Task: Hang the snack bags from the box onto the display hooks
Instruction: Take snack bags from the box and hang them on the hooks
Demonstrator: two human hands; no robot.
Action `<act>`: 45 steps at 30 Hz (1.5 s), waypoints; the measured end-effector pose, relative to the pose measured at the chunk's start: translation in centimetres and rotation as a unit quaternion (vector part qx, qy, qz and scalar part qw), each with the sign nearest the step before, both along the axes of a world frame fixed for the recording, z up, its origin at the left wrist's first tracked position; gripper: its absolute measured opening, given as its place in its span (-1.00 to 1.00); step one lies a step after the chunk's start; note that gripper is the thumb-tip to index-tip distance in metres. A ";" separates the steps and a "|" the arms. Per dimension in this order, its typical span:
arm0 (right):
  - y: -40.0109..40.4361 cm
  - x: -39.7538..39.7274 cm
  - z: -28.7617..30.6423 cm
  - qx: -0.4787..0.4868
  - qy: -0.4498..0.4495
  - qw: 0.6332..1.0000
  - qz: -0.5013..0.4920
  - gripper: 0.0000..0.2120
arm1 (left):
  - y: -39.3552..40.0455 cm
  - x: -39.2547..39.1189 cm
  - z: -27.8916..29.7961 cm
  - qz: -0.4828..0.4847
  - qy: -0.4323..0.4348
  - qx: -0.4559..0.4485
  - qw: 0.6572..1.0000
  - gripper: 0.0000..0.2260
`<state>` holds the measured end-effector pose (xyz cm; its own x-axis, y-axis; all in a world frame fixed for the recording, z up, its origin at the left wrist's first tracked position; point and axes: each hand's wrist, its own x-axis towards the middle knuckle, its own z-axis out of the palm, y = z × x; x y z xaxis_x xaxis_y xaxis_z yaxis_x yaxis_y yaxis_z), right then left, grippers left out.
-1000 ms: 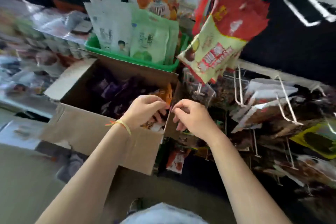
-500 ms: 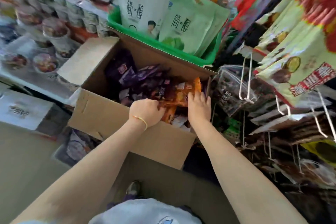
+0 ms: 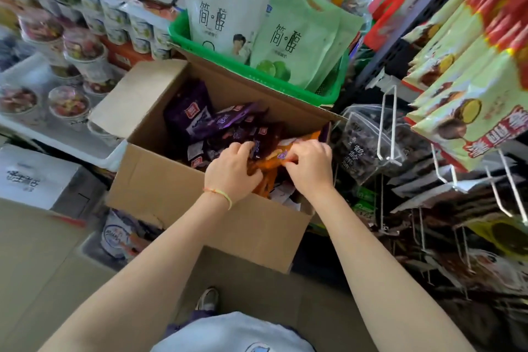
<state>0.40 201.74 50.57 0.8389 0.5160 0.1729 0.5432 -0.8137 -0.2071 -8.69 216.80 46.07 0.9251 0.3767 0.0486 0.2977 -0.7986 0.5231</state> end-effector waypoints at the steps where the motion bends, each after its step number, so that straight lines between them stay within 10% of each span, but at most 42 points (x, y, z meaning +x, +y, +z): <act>1: 0.1 -0.6 1.2 0.045 0.008 0.999 0.013 -0.94 | 0.1 -0.2 0.5 -0.014 -0.053 -0.054 0.997 -0.44; 8: -3.7 -5.1 10.1 0.384 0.197 0.902 -0.032 -0.97 | -1.0 1.5 9.7 -0.198 -0.094 -0.235 0.947 -0.92; 18: -20.9 -5.7 12.9 0.503 0.316 0.791 -0.144 -0.68 | -13.4 3.6 17.0 -0.250 -0.044 -0.494 0.832 -0.90; 26: -36.7 -4.2 17.4 0.586 0.265 0.750 -0.155 -0.83 | -32.1 6.6 20.7 -0.303 0.008 -0.541 0.785 -0.72; 31: -44.5 -0.7 19.8 0.666 0.193 0.700 -0.169 -0.83 | -41.7 9.2 23.0 -0.260 -0.057 -0.578 0.772 -0.95; 45: -44.4 7.5 24.0 0.668 0.129 0.726 -0.102 -0.92 | -45.3 14.9 26.6 -0.108 -0.222 -0.592 0.767 -0.74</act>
<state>7.90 157.38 74.59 0.9674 -0.1074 0.2292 0.2436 0.1492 -0.9583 6.19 171.50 72.65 0.9635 0.2396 0.1194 -0.1924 0.3095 0.9312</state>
